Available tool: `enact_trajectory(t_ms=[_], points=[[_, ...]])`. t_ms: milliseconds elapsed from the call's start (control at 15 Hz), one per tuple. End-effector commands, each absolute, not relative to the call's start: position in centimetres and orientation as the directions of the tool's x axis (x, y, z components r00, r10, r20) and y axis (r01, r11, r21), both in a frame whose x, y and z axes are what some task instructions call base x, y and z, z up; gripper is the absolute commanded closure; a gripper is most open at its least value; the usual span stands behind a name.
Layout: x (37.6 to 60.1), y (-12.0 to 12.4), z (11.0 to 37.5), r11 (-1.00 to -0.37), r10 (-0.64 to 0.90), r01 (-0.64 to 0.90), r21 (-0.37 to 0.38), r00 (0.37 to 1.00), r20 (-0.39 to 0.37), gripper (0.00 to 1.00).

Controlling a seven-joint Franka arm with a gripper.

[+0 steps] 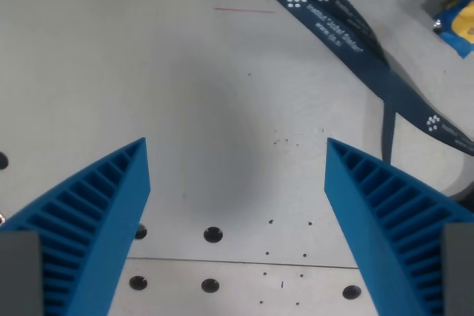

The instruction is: Move above the blue bag

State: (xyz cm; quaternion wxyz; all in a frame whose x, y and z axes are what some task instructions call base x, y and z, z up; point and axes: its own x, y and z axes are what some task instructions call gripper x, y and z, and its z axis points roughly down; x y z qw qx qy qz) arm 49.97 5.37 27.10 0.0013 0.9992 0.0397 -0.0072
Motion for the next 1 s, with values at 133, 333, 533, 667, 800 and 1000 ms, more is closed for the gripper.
enact_trajectory(t_ms=[133, 333, 533, 667, 800, 1000], points=[[50.7, 4.4, 26.3, -0.998, -0.066, -0.066, 0.01, 0.998, 0.015, 0.0], [51.1, 3.2, 25.5, -0.991, -0.134, -0.134, 0.013, 0.991, 0.017, 0.0], [51.6, 1.8, 24.7, -0.979, -0.205, -0.205, 0.016, 0.979, 0.022, 0.0], [51.9, 0.7, 24.2, -0.966, -0.256, -0.256, 0.017, 0.967, 0.022, 0.0], [52.3, -0.4, 23.5, -0.952, -0.305, -0.305, 0.018, 0.952, 0.024, 0.0], [53.0, -2.2, 22.4, -0.927, -0.375, -0.376, 0.018, 0.927, 0.021, 0.0]])
